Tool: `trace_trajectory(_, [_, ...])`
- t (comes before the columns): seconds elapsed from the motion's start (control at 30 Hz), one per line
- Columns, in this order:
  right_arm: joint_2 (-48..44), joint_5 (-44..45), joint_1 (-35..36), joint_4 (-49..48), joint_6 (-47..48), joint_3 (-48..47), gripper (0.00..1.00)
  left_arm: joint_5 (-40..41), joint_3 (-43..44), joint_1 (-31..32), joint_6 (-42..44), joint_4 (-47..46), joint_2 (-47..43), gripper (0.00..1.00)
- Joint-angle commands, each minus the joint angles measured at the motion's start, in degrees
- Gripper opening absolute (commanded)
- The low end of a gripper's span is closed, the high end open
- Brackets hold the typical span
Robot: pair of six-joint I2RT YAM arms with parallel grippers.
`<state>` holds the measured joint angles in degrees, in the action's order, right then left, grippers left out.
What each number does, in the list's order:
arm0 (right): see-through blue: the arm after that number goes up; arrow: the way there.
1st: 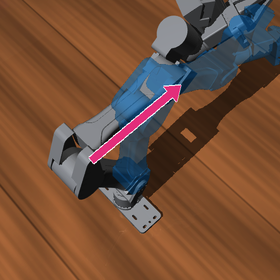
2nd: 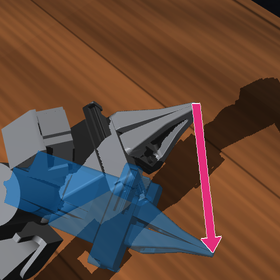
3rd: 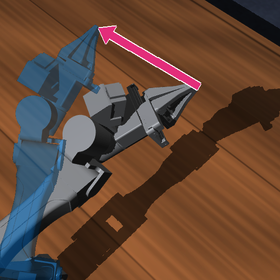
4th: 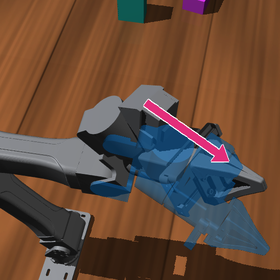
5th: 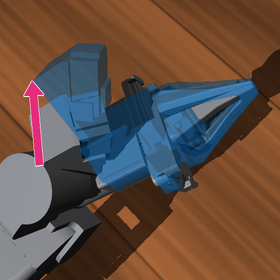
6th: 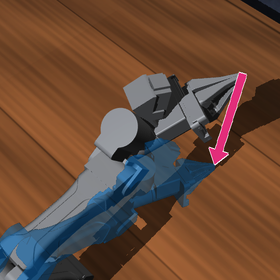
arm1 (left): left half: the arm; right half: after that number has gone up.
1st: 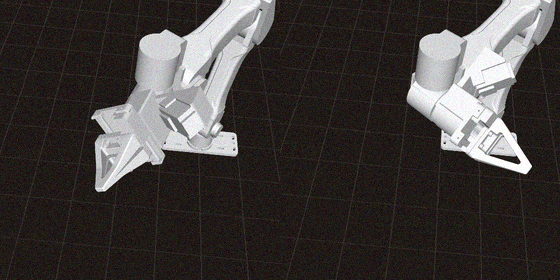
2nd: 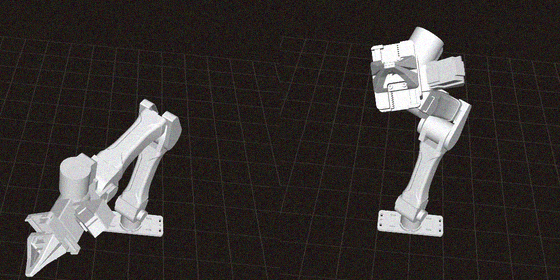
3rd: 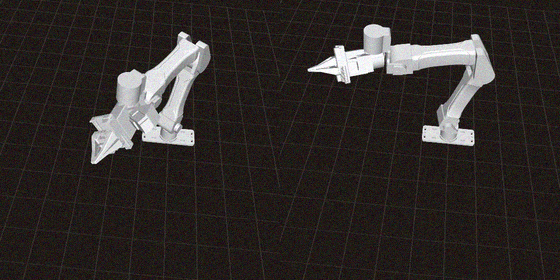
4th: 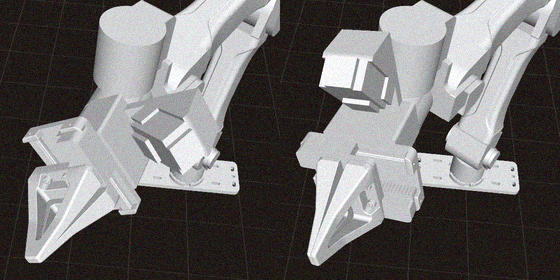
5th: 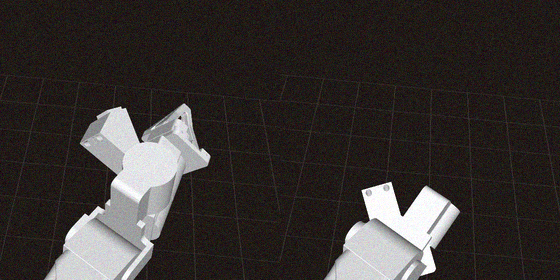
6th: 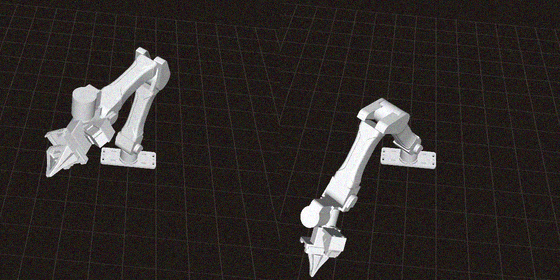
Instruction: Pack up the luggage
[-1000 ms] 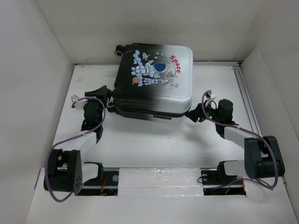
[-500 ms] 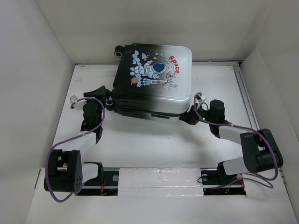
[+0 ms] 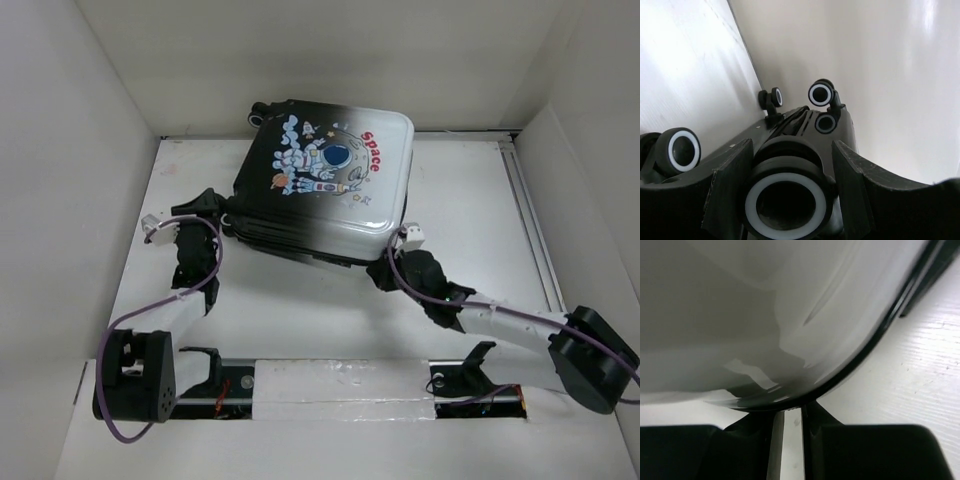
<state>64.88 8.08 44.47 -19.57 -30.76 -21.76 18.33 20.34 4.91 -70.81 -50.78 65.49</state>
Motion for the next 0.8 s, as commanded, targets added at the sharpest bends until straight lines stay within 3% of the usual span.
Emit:
trace_trajectory(0.0, [4.72,-4.37,2.31,-5.92,2.55,-13.92,0.00,-14.55,-2.05,5.46,1.99,-4.95,-5.45,0.00])
trace_trajectory(0.2, [2.89,-24.82,-23.85,-3.55,2.55,-19.01,0.00,-16.92,-5.04,6.25,4.26,-4.94,-7.05,0.00])
trace_trajectory(0.27, [2.88,-27.05,-26.18,0.64,4.30,-20.77,0.00,-15.88,-5.04,9.93,5.41,-4.94,-7.05,0.00])
trace_trajectory(0.4, [-0.28,-27.59,-19.01,-2.12,1.16,-14.12,0.00,-12.09,-3.82,16.44,6.82,-4.94,-4.59,0.00])
trace_trajectory(0.47, [-0.89,-20.50,-7.33,-6.94,-3.05,-6.31,0.00,-12.09,-3.81,18.37,6.30,-6.95,-2.48,0.00])
trace_trajectory(0.53, [2.60,-14.61,1.97,-14.34,-7.03,-4.95,0.00,-12.09,-3.81,19.25,5.51,-8.45,-1.16,0.00])
trace_trajectory(0.67, [12.71,-15.36,1.51,-10.31,-2.55,-15.48,0.00,-12.09,-3.81,22.42,4.98,-10.30,0.77,0.00])
trace_trajectory(0.77, [9.42,-17.14,-0.95,-8.48,0.59,-17.09,0.00,-10.34,-3.81,22.95,4.98,-8.12,-1.32,0.00])
